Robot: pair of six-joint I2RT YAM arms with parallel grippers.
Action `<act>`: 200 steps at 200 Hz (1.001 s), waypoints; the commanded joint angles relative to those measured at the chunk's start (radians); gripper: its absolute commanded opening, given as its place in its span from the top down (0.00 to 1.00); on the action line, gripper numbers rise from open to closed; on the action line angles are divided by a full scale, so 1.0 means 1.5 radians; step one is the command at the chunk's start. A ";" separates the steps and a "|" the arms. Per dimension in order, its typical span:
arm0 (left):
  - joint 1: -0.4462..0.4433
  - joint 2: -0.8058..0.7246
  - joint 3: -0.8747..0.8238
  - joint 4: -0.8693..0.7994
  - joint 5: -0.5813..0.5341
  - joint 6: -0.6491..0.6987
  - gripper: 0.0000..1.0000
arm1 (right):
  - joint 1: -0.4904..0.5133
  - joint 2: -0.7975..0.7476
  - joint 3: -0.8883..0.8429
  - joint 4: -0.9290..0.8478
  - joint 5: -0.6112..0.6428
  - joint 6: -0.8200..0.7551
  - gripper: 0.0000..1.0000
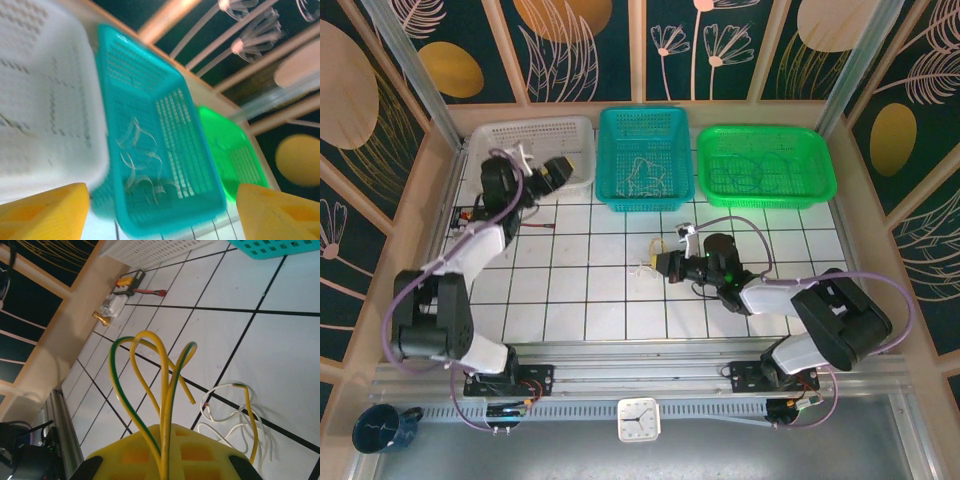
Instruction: Untangle the cables
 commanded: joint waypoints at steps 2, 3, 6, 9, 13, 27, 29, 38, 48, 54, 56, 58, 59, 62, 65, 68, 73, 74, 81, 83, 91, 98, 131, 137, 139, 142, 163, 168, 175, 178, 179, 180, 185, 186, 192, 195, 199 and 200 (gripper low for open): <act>-0.062 -0.060 -0.107 0.117 0.044 -0.060 0.24 | -0.013 -0.027 -0.004 0.027 -0.045 0.013 1.00; -0.065 -0.061 -0.112 0.120 0.045 -0.060 0.24 | -0.013 -0.027 -0.004 0.027 -0.046 0.014 1.00; -0.076 -0.066 -0.126 0.129 0.046 -0.065 0.25 | -0.015 -0.029 -0.003 0.027 -0.047 0.015 1.00; -0.085 -0.070 -0.138 0.138 0.047 -0.068 0.26 | -0.016 -0.031 -0.003 0.027 -0.049 0.018 1.00; -0.099 -0.074 -0.153 0.146 0.047 -0.069 0.27 | -0.018 -0.033 -0.002 0.027 -0.051 0.020 1.00; -0.145 -0.085 -0.199 0.169 0.036 -0.066 0.32 | -0.021 -0.040 -0.002 0.028 -0.061 0.028 1.00; -0.150 -0.085 -0.204 0.172 0.033 -0.066 0.32 | -0.022 -0.041 -0.002 0.028 -0.062 0.029 1.00; -0.176 -0.086 -0.227 0.192 0.026 -0.071 0.35 | -0.024 -0.045 0.000 0.026 -0.065 0.032 1.00; -0.197 -0.082 -0.246 0.222 0.025 -0.080 0.39 | -0.024 -0.047 0.001 0.026 -0.070 0.035 1.00; -0.208 -0.079 -0.254 0.240 0.024 -0.086 0.42 | -0.025 -0.047 0.001 0.027 -0.073 0.038 1.00; -0.212 -0.079 -0.256 0.246 0.024 -0.088 0.43 | -0.026 -0.048 0.001 0.027 -0.075 0.039 1.00; -0.215 -0.078 -0.257 0.251 0.023 -0.090 0.44 | -0.026 -0.049 0.002 0.028 -0.076 0.040 1.00; -0.217 -0.077 -0.259 0.254 0.023 -0.091 0.45 | -0.026 -0.049 0.002 0.029 -0.077 0.041 1.00; -0.222 -0.075 -0.261 0.263 0.022 -0.093 0.47 | -0.027 -0.048 0.002 0.030 -0.080 0.042 1.00; -0.228 -0.073 -0.262 0.270 0.021 -0.096 0.48 | -0.026 -0.048 0.003 0.032 -0.083 0.043 1.00; -0.234 -0.070 -0.262 0.276 0.021 -0.097 0.50 | -0.026 -0.047 0.003 0.034 -0.086 0.044 1.00; -0.242 -0.064 -0.260 0.284 0.022 -0.098 0.53 | -0.026 -0.047 0.005 0.035 -0.090 0.046 1.00; -0.243 -0.063 -0.260 0.285 0.021 -0.099 0.53 | -0.026 -0.047 0.005 0.035 -0.091 0.046 1.00; -0.254 -0.055 -0.255 0.295 0.023 -0.101 0.55 | -0.026 -0.045 0.007 0.035 -0.095 0.048 1.00; -0.257 -0.052 -0.253 0.299 0.025 -0.102 0.56 | -0.026 -0.045 0.008 0.035 -0.096 0.049 1.00; -0.269 -0.043 -0.248 0.312 0.027 -0.105 0.57 | -0.026 -0.044 0.009 0.037 -0.101 0.049 1.00; -0.276 -0.035 -0.242 0.321 0.028 -0.107 0.60 | -0.026 -0.043 0.011 0.037 -0.103 0.051 1.00; -0.303 -0.006 -0.211 0.349 0.035 -0.116 0.68 | -0.026 -0.046 0.016 0.030 -0.102 0.050 1.00; -0.306 -0.001 -0.206 0.351 0.037 -0.115 0.68 | -0.026 -0.046 0.016 0.030 -0.103 0.051 1.00; -0.307 0.001 -0.204 0.351 0.037 -0.116 0.68 | -0.026 -0.047 0.016 0.030 -0.103 0.051 1.00; -0.310 0.002 -0.200 0.352 0.037 -0.117 0.68 | -0.026 -0.045 0.017 0.030 -0.104 0.051 1.00; -0.323 0.017 -0.186 0.358 0.044 -0.116 0.69 | -0.026 -0.042 0.020 0.030 -0.106 0.050 1.00; -0.326 0.020 -0.183 0.358 0.044 -0.115 0.69 | -0.026 -0.041 0.020 0.031 -0.107 0.051 1.00; -0.330 0.025 -0.180 0.358 0.045 -0.114 0.69 | -0.026 -0.040 0.021 0.032 -0.108 0.051 1.00; -0.331 0.026 -0.179 0.358 0.045 -0.114 0.69 | -0.026 -0.040 0.021 0.033 -0.108 0.051 1.00; -0.331 0.027 -0.178 0.358 0.046 -0.114 0.68 | -0.026 -0.040 0.022 0.032 -0.108 0.051 1.00; -0.332 0.027 -0.178 0.358 0.045 -0.114 0.68 | -0.026 -0.039 0.022 0.033 -0.109 0.051 1.00; -0.333 0.031 -0.177 0.359 0.045 -0.115 0.67 | -0.026 -0.039 0.022 0.034 -0.110 0.050 1.00; -0.334 0.032 -0.177 0.358 0.045 -0.114 0.67 | -0.026 -0.038 0.022 0.034 -0.110 0.051 1.00; -0.335 0.037 -0.175 0.359 0.047 -0.115 0.65 | -0.026 -0.037 0.023 0.035 -0.111 0.051 1.00; -0.336 0.039 -0.174 0.361 0.047 -0.117 0.64 | -0.026 -0.037 0.023 0.035 -0.112 0.050 1.00; -0.337 0.041 -0.173 0.364 0.049 -0.117 0.63 | -0.026 -0.037 0.023 0.035 -0.113 0.052 1.00; -0.338 0.042 -0.173 0.364 0.049 -0.117 0.63 | -0.026 -0.037 0.023 0.035 -0.113 0.052 1.00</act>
